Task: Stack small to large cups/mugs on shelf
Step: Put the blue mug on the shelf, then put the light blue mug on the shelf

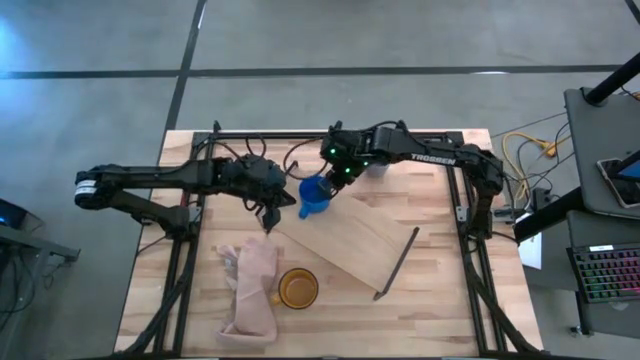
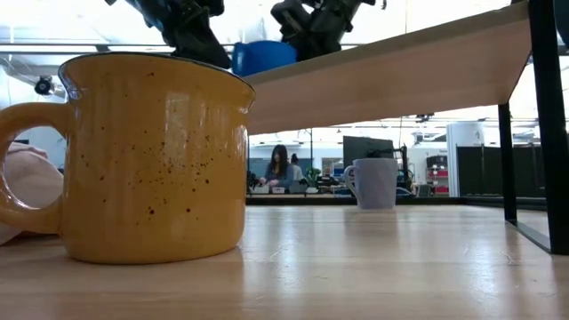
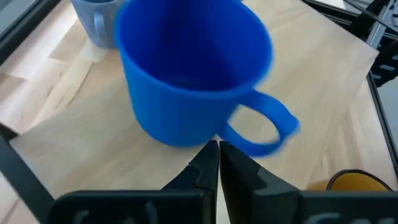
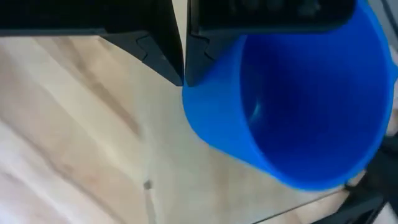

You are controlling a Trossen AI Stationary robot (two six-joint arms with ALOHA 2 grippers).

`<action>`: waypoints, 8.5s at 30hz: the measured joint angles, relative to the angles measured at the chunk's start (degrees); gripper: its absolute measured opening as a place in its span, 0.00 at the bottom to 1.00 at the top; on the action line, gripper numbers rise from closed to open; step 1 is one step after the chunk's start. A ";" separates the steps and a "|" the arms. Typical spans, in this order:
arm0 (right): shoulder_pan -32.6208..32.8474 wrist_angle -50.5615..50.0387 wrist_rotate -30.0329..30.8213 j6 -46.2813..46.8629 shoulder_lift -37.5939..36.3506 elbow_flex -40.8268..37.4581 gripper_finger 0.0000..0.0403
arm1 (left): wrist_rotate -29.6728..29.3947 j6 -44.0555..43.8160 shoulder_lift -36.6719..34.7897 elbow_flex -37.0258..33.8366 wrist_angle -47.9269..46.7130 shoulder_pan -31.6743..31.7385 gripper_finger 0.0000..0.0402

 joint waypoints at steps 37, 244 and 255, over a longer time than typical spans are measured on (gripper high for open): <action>1.40 -24.70 14.62 -6.14 12.82 30.47 0.03 | -3.31 -5.73 -11.66 -6.80 -2.29 -3.07 0.00; 14.05 -33.78 9.72 -8.33 4.53 23.21 0.03 | -16.39 -7.94 -29.77 -8.15 -10.24 -4.63 0.00; 13.97 -33.51 8.17 -8.50 4.68 21.98 0.03 | -16.32 -8.02 -29.80 -8.13 -10.25 -4.63 0.00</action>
